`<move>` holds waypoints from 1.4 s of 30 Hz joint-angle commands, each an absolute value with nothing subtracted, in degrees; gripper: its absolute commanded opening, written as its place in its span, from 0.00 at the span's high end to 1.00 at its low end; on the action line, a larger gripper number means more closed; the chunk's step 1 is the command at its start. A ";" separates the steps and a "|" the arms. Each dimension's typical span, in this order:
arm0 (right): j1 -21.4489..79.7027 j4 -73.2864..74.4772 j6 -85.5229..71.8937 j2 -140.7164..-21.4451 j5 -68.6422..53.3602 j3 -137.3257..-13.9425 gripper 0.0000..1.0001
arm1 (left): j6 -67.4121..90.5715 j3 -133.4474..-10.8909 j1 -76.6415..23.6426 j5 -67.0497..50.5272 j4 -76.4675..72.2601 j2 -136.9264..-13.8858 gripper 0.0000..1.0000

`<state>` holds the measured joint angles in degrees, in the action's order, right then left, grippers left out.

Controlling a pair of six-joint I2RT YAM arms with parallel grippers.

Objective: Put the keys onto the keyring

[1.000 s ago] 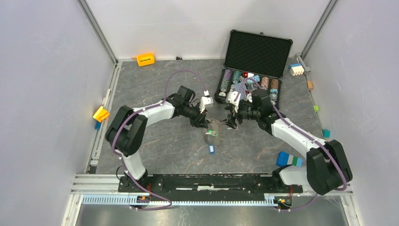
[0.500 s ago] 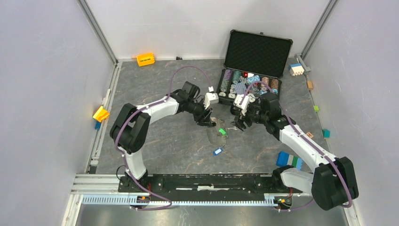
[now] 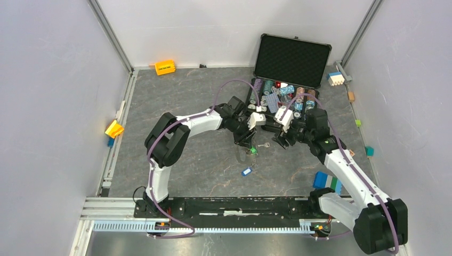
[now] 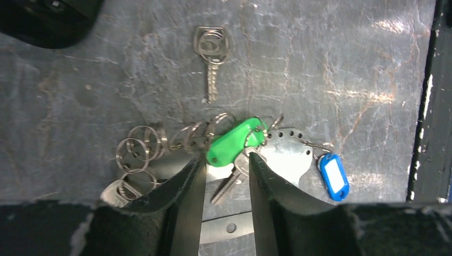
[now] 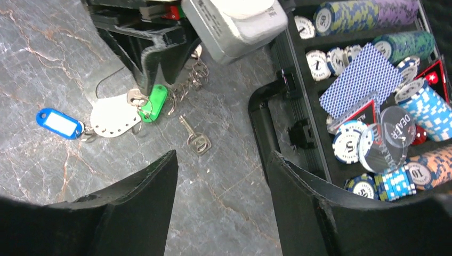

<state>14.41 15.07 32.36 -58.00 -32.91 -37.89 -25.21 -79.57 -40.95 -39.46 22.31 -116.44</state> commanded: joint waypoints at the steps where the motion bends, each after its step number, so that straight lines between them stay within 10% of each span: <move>1: 12.95 16.82 33.61 -56.10 -32.17 -36.80 0.33 | -28.16 -78.91 -42.22 -40.08 24.49 -114.15 0.56; 42: 6.16 14.85 32.71 -54.17 -31.38 -34.39 0.34 | -65.51 -92.12 -47.44 -46.10 44.65 -120.84 0.56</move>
